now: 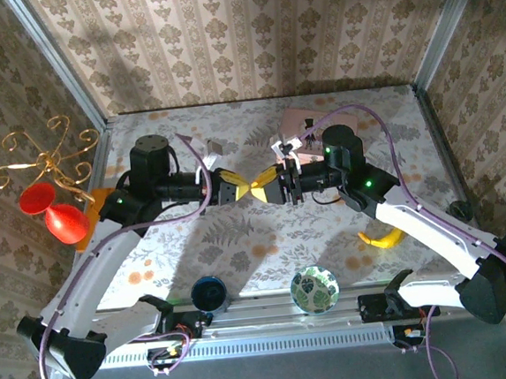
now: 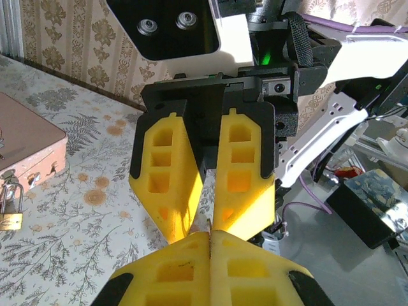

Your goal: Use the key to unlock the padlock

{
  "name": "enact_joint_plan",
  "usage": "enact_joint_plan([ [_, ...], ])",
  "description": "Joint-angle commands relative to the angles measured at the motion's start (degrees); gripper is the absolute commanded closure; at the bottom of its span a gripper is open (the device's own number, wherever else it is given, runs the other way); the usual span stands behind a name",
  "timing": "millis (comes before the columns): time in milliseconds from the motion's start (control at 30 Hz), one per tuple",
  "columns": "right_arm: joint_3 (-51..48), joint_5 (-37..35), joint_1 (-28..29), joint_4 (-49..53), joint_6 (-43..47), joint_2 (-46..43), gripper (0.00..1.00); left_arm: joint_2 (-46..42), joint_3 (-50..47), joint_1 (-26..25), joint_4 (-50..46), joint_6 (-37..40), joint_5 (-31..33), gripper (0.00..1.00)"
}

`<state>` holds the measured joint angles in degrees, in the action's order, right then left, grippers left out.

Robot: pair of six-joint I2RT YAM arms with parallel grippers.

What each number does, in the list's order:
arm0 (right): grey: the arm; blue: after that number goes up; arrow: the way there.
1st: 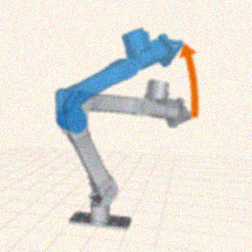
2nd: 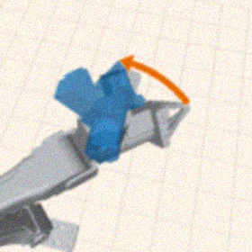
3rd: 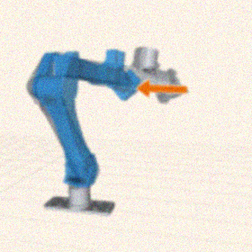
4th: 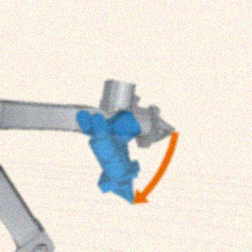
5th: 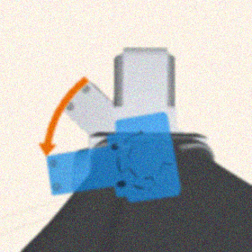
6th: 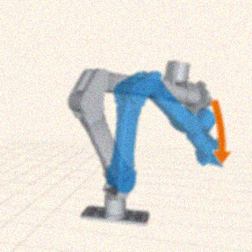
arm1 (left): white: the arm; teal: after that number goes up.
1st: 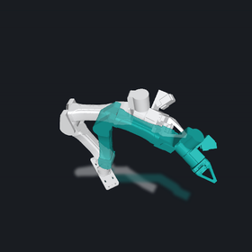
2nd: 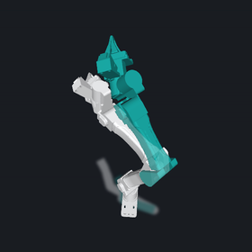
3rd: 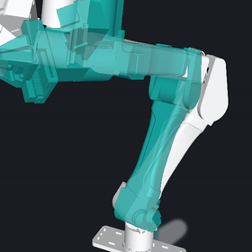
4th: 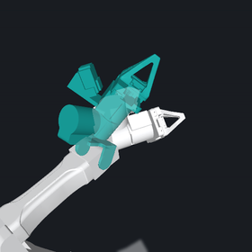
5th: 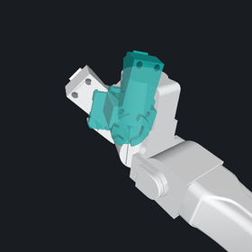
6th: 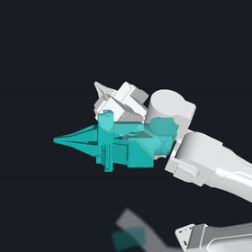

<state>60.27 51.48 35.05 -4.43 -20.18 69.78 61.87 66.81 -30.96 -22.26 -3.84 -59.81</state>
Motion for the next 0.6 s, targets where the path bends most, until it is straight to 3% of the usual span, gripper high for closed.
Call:
enact_joint_plan([
  [0, -1.0, 0.0, 0.3, 0.7, 1.0, -1.6, 0.76, -1.2, -0.5, 0.6, 1.9, -0.7, -1.4, 1.0],
  [133, -1.3, -0.7, 0.2, 0.6, 1.0, -2.1, 0.77, -1.4, -0.7, 0.8, 1.7, -0.7, -1.5, 1.0],
  [567, -2.0, 0.8, 0.3, -3.8, -2.2, -0.7, 0.94, -1.1, -1.8, 0.8, 5.1, -2.8, -2.2, 1.0],
])
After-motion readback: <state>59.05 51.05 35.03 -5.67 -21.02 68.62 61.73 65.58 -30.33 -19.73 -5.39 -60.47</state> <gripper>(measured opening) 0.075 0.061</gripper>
